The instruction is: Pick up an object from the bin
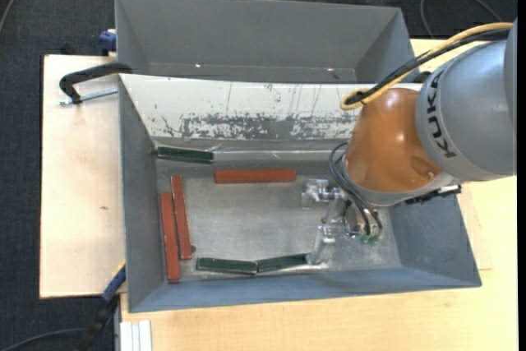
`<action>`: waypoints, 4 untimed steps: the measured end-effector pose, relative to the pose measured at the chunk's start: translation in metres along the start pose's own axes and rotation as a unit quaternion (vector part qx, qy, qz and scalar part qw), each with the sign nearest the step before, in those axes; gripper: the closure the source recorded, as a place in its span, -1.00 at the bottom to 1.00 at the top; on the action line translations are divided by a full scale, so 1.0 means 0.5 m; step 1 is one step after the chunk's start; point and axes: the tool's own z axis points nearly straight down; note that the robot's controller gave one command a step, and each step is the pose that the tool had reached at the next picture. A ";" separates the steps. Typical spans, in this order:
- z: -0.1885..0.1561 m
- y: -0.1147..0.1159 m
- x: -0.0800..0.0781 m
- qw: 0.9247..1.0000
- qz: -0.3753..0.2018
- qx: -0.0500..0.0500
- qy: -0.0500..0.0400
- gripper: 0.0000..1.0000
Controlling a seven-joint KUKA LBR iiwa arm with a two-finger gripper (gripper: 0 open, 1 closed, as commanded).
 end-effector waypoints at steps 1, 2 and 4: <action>-0.032 0.031 0.003 0.998 0.066 0.000 0.000 -1.00; 0.048 0.120 -0.001 0.985 0.175 0.000 0.004 -1.00; 0.039 -0.151 -0.029 0.999 0.053 0.002 0.001 -1.00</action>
Offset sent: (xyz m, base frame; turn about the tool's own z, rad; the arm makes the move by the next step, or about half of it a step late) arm -0.0018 0.0140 0.0150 0.1339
